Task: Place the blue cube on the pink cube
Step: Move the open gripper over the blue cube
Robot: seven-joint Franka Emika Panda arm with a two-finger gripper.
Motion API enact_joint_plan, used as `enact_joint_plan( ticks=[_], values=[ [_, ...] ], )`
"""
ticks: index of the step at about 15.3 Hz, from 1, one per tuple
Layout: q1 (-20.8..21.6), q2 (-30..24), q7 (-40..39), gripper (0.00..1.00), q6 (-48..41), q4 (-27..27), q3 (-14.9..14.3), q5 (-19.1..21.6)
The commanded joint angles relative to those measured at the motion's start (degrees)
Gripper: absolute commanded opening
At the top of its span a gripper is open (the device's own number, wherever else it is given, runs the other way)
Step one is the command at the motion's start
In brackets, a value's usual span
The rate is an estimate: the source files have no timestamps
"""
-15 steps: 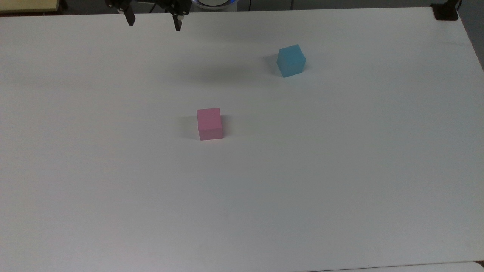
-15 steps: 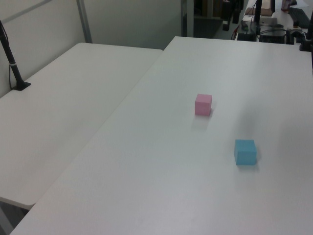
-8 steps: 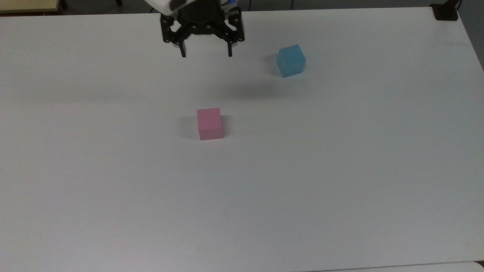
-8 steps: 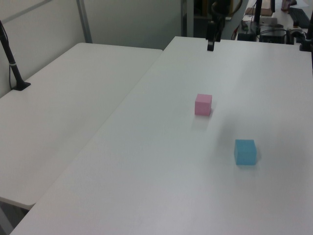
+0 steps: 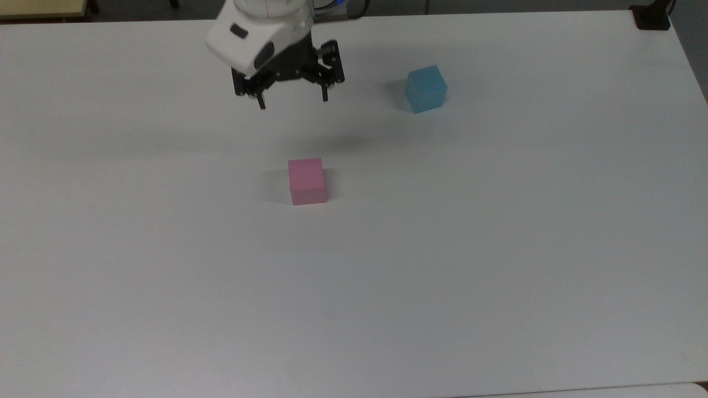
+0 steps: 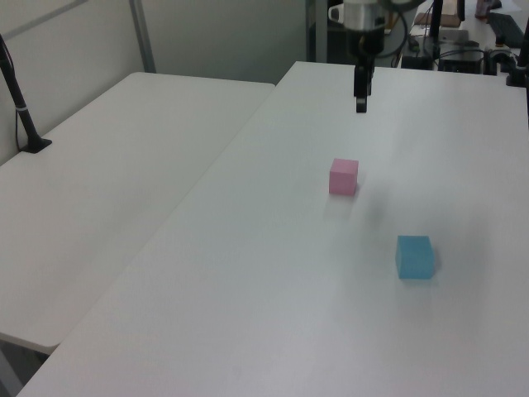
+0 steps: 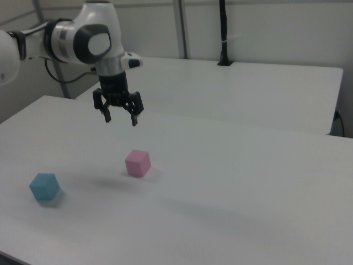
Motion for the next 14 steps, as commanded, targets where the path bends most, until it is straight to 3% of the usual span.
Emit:
enact_joint_plan(
  ticks=[1,6,14],
  values=[
    [1.5,-2.4,-1.0,1.00,1.7,-5.1,0.5,0.4],
    [6.5,-8.8,2.6,1.00,2.5,-15.5,6.4,0.4],
    [17.9,-7.6,11.4,1.00,7.1,-22.0,8.7,0.5]
  ],
)
